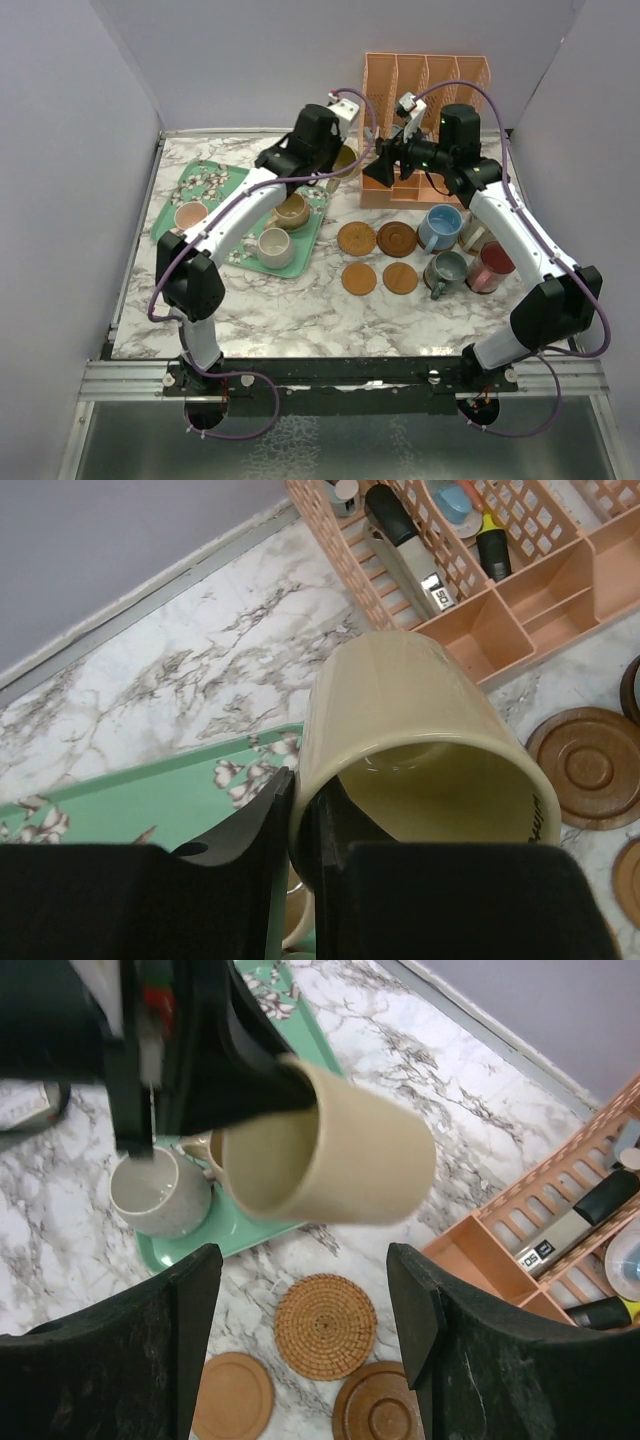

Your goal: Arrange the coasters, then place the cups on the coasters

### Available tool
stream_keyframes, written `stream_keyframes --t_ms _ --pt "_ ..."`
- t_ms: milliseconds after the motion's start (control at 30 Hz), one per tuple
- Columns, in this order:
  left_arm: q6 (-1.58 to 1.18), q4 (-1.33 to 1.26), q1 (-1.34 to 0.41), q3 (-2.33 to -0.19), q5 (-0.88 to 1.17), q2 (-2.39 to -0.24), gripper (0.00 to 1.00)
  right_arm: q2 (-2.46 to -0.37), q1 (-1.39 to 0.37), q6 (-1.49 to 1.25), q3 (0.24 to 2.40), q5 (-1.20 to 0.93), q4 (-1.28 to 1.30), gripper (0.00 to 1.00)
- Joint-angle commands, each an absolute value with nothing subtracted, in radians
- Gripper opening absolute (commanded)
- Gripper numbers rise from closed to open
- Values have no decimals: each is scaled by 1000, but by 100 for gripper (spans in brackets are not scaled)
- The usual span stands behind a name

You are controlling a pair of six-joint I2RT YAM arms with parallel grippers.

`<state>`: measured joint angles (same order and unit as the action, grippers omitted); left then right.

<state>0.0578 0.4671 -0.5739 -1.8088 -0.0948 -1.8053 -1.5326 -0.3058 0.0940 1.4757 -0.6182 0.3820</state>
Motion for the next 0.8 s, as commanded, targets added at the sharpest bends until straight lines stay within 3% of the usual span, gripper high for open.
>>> stream_keyframes --t_ms 0,200,433,767 --pt "-106 327 -688 -1866 -397 -1819 0 -1528 -321 -16 1501 -578 311 68" --pt "-171 318 -772 -1884 -570 -1832 0 -1515 -324 -42 1447 -412 310 62" --pt "-200 316 -815 -1886 -638 -1844 0 -1493 -324 -49 1377 -325 292 51" --pt "-200 316 -859 -1900 -687 -1876 0 -1509 -324 -60 1367 -277 293 44"
